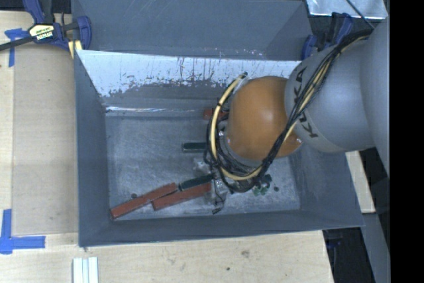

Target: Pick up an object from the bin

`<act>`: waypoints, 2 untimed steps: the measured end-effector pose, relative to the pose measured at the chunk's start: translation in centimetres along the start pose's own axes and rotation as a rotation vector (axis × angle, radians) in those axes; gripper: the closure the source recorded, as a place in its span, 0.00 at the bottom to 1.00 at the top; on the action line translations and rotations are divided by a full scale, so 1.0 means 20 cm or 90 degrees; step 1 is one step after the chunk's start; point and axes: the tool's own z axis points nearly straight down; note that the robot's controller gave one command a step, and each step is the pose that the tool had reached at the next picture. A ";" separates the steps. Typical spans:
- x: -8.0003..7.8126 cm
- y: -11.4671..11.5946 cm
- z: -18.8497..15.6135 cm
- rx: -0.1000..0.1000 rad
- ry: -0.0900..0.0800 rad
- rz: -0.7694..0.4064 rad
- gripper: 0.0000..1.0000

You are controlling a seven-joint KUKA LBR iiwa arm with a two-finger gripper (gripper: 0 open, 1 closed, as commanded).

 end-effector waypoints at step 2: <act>-0.15 0.03 -0.84 0.001 -0.002 0.011 1.00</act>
Offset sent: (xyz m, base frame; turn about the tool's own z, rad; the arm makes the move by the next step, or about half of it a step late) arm 0.0253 0.0150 0.1678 0.0169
